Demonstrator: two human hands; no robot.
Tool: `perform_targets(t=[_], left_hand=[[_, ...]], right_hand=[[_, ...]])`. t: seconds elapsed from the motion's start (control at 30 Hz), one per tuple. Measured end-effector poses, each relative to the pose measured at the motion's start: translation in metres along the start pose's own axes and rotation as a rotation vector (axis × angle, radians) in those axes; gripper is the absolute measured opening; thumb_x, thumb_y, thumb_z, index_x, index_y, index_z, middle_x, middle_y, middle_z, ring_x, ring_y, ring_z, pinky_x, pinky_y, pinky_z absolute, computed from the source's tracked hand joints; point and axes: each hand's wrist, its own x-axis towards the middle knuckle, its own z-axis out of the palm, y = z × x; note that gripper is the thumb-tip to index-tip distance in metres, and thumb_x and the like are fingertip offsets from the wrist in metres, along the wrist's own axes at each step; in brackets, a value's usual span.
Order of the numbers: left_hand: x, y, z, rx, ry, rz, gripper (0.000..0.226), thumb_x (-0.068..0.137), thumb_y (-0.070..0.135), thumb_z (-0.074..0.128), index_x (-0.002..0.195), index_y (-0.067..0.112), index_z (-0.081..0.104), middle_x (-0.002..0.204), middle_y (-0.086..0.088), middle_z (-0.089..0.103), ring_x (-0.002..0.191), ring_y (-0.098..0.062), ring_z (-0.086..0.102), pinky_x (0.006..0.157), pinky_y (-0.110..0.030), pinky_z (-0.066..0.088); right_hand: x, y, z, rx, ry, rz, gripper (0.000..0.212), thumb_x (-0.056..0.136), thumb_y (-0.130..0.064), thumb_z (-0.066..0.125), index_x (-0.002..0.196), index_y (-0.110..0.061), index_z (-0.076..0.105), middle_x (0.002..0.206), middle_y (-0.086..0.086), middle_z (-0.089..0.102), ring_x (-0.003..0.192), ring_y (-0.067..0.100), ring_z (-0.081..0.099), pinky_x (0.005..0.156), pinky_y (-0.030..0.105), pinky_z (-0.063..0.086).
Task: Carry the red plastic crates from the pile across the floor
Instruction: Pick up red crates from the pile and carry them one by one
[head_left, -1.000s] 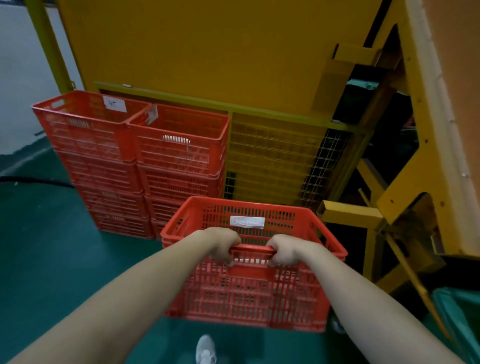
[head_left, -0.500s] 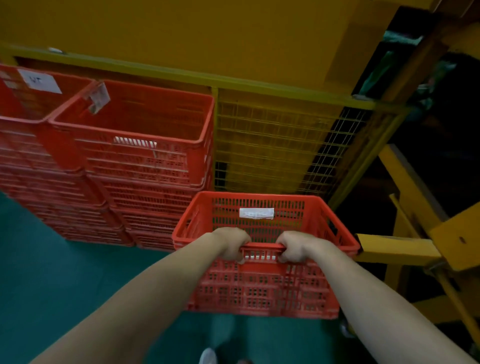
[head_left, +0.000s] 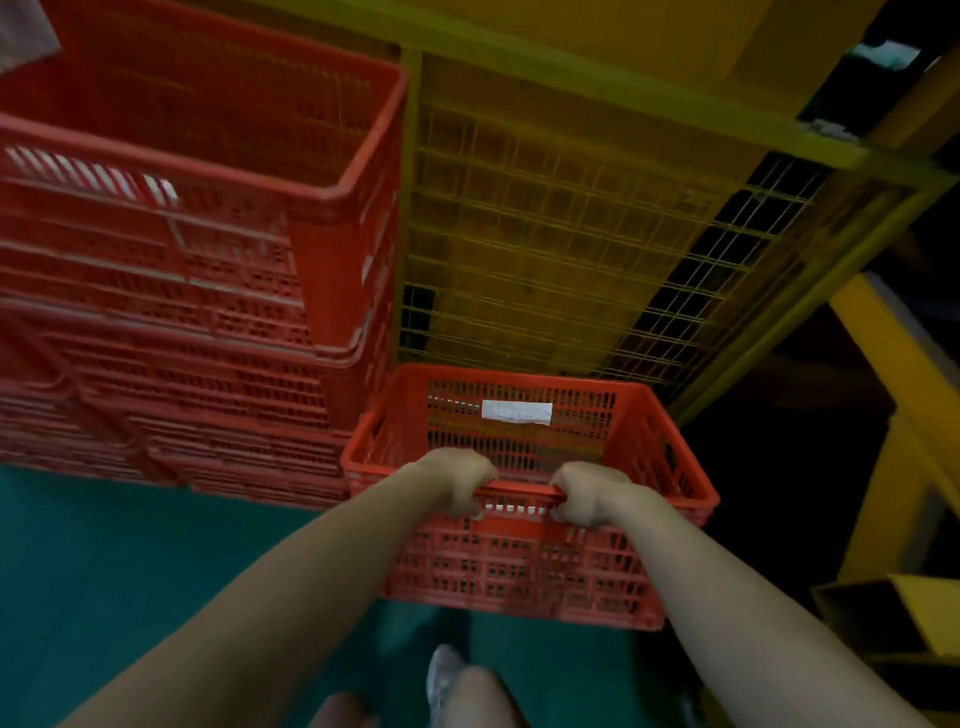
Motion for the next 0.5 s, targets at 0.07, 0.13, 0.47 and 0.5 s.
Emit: perform_targets(t=[0.07,0.13,0.47,0.5], left_hand=[[0.032,-0.02,0.023,0.017,0.011,0.001,0.028,0.087,0.026,0.067,0.112,0.016,0.061,0.111,-0.003,0.066,0.102,-0.023,0.061,0.082,-0.031,0.047],[0.064,-0.039,0.049,0.032,0.036,-0.002,0.028,0.088,0.025,0.066,0.114,0.018,0.061,0.112,-0.002,0.066,0.103,-0.023,0.061,0.084,-0.032,0.047],[0.195,-0.121,0.182,0.172,0.142,-0.016,0.031,0.09,0.025,0.063,0.119,0.014,0.059,0.121,-0.009,0.062,0.112,-0.028,0.058,0.09,-0.038,0.049],[0.204,-0.128,0.192,0.192,0.137,-0.018,0.032,0.091,0.025,0.062,0.121,0.014,0.058,0.121,-0.011,0.062,0.113,-0.03,0.058,0.09,-0.04,0.049]], right_hand=[[0.038,0.009,0.021,-0.011,0.023,-0.007,0.019,0.087,-0.028,0.061,0.102,-0.019,0.068,0.106,0.006,0.07,0.101,0.025,0.065,0.073,0.026,0.044],[0.078,0.019,0.046,-0.014,0.062,-0.022,0.02,0.088,-0.028,0.06,0.102,-0.018,0.069,0.106,0.008,0.07,0.102,0.026,0.065,0.074,0.026,0.044],[0.254,0.06,0.181,-0.042,0.204,-0.063,0.022,0.093,-0.035,0.056,0.109,-0.022,0.066,0.117,0.004,0.066,0.109,0.026,0.06,0.086,0.032,0.049],[0.267,0.062,0.192,-0.045,0.214,-0.065,0.022,0.094,-0.035,0.056,0.108,-0.022,0.066,0.116,0.004,0.066,0.109,0.026,0.06,0.086,0.033,0.049]])
